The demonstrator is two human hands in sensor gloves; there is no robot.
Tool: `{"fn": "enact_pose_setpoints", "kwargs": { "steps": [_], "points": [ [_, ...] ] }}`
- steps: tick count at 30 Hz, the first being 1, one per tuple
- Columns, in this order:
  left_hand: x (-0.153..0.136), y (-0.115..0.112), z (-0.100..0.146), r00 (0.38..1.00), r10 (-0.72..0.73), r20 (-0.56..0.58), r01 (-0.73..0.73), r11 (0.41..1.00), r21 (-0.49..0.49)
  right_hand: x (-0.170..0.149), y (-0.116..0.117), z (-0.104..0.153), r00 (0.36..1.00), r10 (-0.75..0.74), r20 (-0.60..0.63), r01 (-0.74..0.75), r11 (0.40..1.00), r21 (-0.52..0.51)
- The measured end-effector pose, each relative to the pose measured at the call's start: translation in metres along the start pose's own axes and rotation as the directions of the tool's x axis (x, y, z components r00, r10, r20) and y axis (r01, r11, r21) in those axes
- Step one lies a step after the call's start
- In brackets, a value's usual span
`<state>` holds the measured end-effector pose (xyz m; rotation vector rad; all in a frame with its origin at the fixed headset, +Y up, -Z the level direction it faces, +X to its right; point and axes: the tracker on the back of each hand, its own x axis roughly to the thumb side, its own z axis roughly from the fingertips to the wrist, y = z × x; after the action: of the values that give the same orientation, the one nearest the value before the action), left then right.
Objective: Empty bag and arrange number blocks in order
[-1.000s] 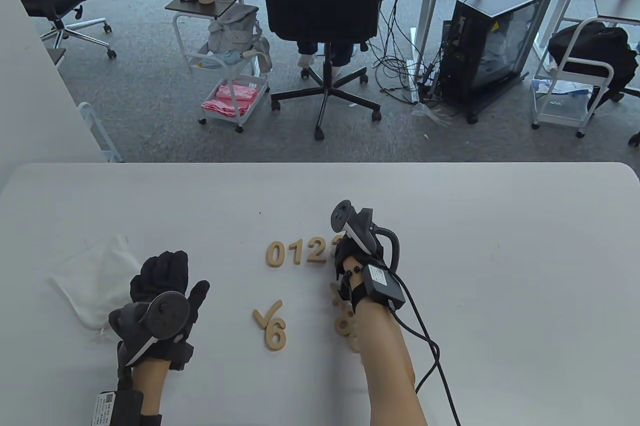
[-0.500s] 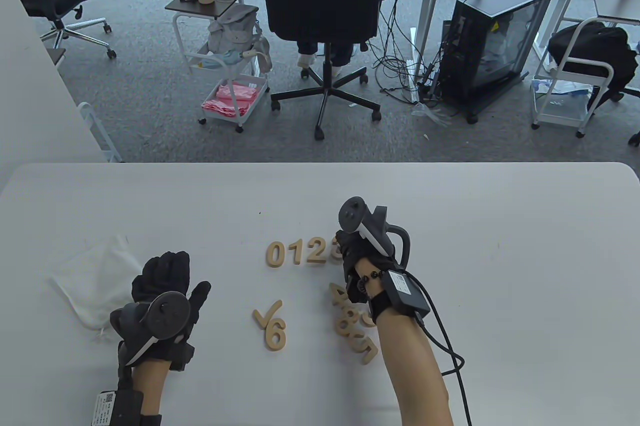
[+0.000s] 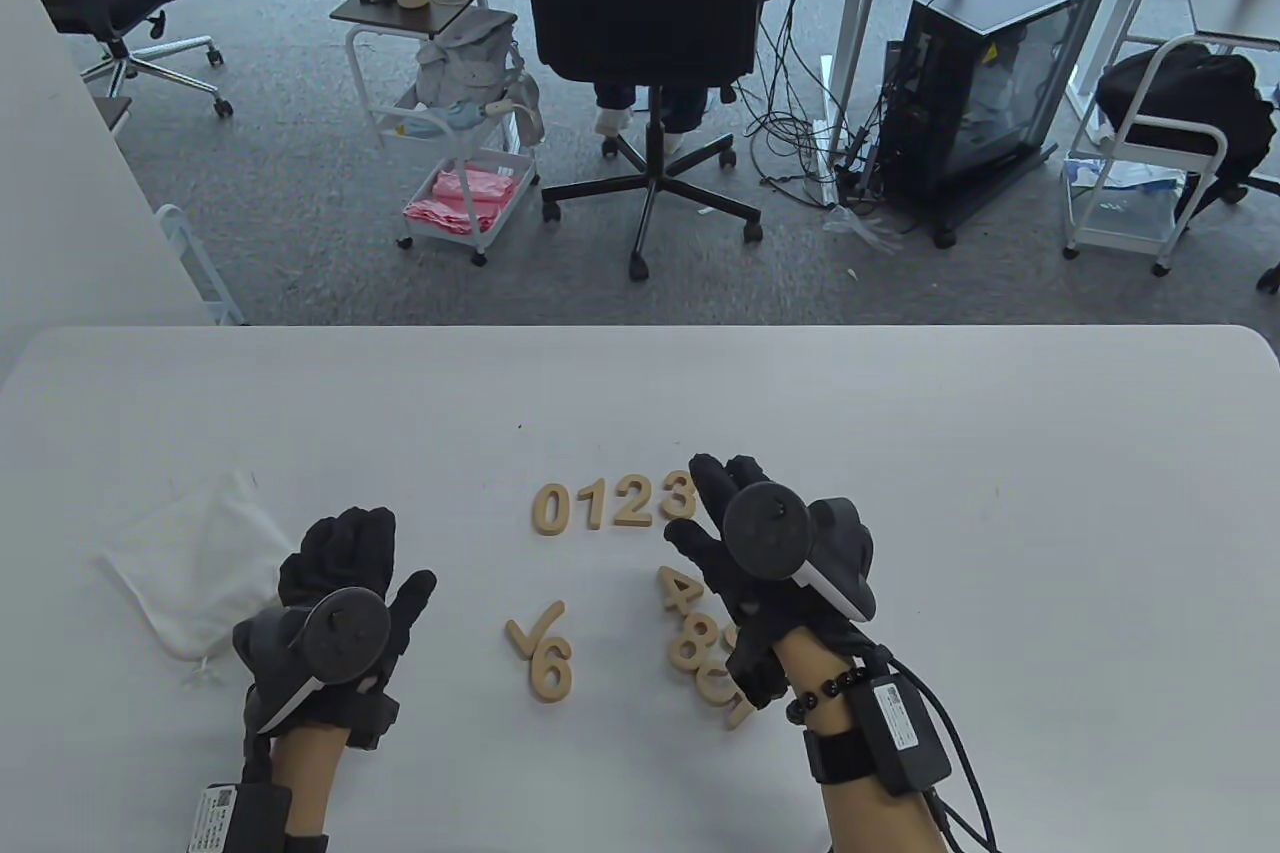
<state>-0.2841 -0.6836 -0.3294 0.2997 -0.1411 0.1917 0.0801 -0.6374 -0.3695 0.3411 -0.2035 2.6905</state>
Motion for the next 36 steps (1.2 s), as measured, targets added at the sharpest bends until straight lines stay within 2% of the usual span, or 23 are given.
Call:
{"fn": "enact_pose_setpoints", "kwargs": {
  "steps": [8, 15, 21, 28, 36],
  "points": [
    [0.004, -0.001, -0.001, 1.000, 0.014, 0.024, -0.014, 1.000, -0.011, 0.021, 0.024, -0.002, 0.991, 0.129, 0.027, -0.130, 0.991, 0.033],
    [0.004, -0.001, 0.000, 1.000, 0.005, 0.024, -0.004, 1.000, -0.009, 0.015, 0.076, -0.014, 0.962, 0.263, 0.079, -0.275, 0.931, 0.241],
    [0.005, -0.001, 0.001, 1.000, -0.003, 0.020, 0.003, 1.000, -0.010, 0.009, 0.108, -0.020, 0.940, 0.324, 0.109, -0.342, 0.874, 0.345],
    [0.005, -0.002, 0.002, 1.000, -0.005, 0.012, 0.005, 1.000, -0.011, 0.002, 0.133, -0.024, 0.911, 0.390, 0.132, -0.411, 0.837, 0.362],
    [0.003, 0.000, 0.002, 1.000, -0.007, 0.004, 0.007, 1.000, 0.019, 0.000, 0.146, -0.024, 0.899, 0.414, 0.140, -0.434, 0.807, 0.401]
  ]
}}
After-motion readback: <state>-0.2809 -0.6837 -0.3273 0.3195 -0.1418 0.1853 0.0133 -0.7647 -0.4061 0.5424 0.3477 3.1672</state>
